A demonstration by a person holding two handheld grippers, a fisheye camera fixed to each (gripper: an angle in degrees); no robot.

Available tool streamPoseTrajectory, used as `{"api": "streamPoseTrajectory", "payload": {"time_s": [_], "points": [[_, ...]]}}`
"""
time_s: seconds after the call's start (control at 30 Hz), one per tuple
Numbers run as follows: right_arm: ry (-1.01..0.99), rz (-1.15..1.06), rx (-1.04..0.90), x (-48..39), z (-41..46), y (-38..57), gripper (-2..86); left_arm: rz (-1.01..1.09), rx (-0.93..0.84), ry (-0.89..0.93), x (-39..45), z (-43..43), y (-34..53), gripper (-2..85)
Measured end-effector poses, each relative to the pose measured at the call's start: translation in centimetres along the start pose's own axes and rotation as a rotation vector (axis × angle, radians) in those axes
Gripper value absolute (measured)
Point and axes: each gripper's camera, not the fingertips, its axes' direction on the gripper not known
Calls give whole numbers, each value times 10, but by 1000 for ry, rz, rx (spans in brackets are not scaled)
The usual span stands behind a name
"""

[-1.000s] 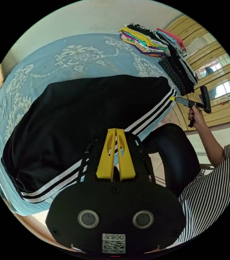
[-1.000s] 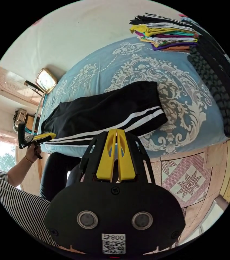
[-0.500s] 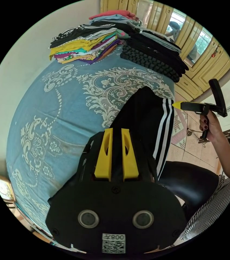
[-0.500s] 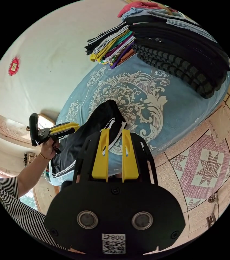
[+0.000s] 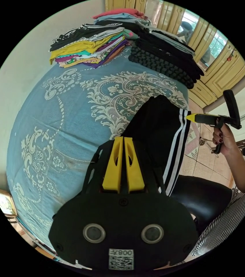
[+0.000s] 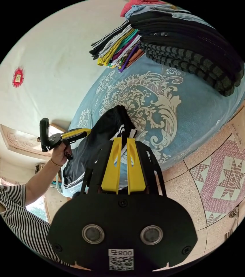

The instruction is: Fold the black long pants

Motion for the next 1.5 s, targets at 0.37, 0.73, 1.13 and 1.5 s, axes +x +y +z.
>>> {"api": "streamPoseTrajectory", "payload": {"time_s": [0.37,0.73,1.13,1.5], "points": [[-96,81,6,48,-11,-11,39,-125,-30,90,-39,78,-41,23],[-80,92,81,66,-29,-15,88,-96,90,321,-49,100,-77,112],[-131,111,59,72,-14,-27,84,136,-84,315,-21,150,-166,117],[-211,128,60,68,1,-26,69,211,-124,308,-26,136,-164,70]]}}
